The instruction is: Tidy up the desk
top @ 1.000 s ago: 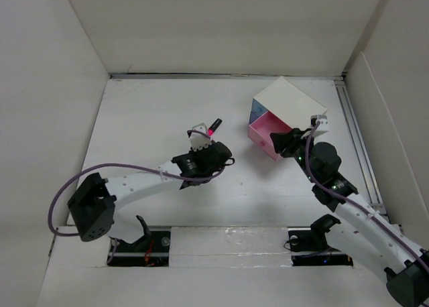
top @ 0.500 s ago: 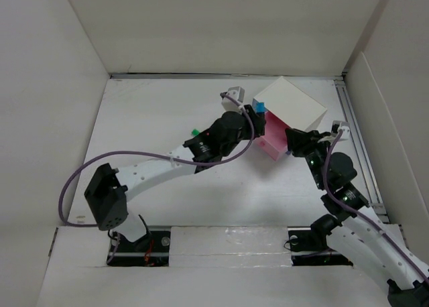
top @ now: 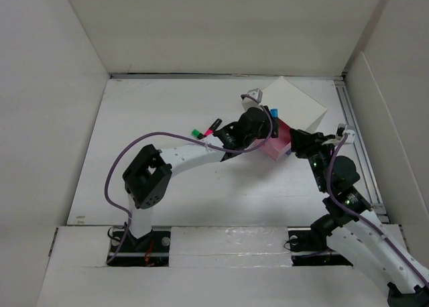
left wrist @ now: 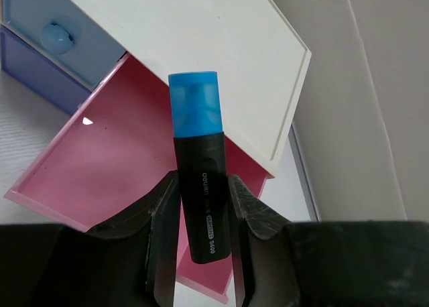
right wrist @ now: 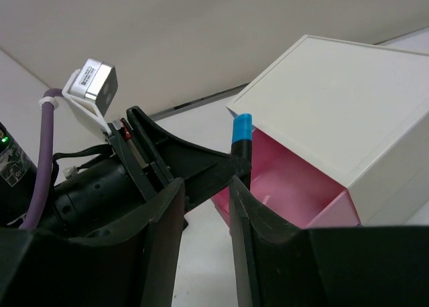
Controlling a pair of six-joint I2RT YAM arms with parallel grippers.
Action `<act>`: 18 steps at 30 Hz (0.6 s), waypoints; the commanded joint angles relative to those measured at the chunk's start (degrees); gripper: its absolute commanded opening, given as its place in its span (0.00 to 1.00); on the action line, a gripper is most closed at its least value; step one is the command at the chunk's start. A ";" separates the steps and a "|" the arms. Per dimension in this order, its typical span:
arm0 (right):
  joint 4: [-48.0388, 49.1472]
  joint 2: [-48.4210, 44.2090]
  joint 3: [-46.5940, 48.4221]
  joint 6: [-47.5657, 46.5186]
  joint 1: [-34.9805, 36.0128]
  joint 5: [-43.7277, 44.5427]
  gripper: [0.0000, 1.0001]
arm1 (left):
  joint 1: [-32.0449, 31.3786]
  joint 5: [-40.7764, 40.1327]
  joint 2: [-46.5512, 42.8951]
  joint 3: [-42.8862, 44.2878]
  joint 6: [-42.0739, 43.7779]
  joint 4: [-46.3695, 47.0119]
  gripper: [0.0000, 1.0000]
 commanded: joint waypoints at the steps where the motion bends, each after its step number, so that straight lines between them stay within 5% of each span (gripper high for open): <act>1: 0.93 -0.12 0.17 0.42 0.39 0.58 0.38 | 0.38 -0.59 -1.24 3.53 -1.81 1.53 0.05; 4: 0.93 0.23 0.17 0.33 0.39 0.49 0.38 | 0.38 -0.32 -1.07 2.57 -2.95 1.79 0.13; 9: 0.84 0.24 0.35 0.42 0.39 0.41 0.38 | 0.38 -0.23 -1.94 0.99 -3.39 2.58 0.40; 18: 1.10 1.29 0.52 0.42 0.39 -0.38 0.38 | 0.38 -11.21 -10.63 -0.86 3.73 1.00 0.57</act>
